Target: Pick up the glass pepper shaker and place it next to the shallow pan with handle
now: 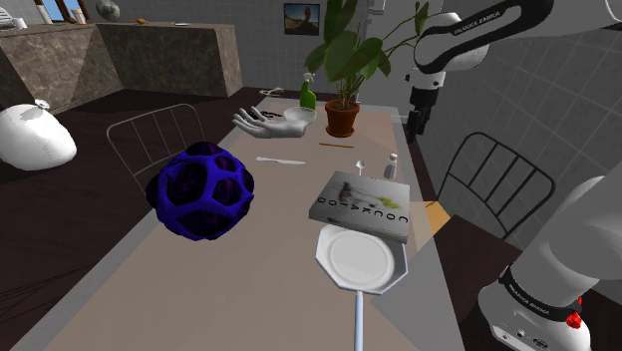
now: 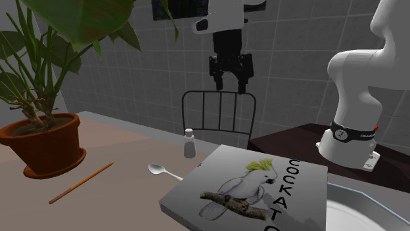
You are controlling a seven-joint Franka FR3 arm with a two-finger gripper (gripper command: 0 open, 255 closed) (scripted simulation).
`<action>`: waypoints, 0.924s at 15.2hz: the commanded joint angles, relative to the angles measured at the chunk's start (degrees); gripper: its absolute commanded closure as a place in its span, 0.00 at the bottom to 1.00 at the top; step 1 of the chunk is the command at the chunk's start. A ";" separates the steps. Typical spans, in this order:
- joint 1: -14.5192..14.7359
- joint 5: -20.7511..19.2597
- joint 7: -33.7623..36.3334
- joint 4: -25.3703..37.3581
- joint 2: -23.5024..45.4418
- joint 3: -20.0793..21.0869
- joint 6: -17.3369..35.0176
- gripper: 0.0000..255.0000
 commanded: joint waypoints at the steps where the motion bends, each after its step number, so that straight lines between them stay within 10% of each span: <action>1: -0.20 0.76 -2.35 1.84 4.49 -0.98 2.05 0.00; 14: -4.95 8.24 -15.24 23.01 33.93 -1.93 6.13 0.00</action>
